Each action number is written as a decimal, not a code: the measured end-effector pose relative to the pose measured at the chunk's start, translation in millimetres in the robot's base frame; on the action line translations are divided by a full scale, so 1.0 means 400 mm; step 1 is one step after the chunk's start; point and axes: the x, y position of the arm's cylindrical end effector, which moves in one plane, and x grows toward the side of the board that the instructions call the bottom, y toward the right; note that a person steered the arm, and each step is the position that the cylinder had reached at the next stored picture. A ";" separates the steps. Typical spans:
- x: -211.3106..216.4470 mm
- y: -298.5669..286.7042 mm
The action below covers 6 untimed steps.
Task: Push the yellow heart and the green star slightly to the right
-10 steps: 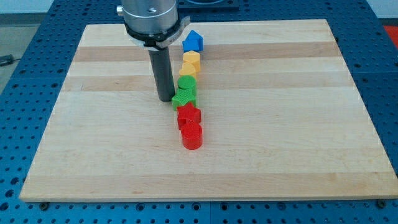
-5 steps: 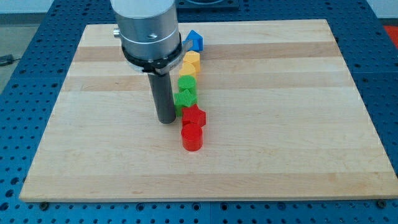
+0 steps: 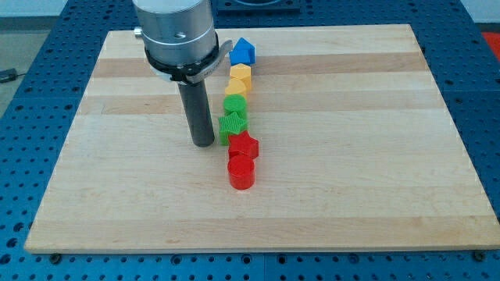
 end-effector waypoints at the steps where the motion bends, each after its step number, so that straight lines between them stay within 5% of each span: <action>1: -0.021 0.006; 6: -0.034 0.030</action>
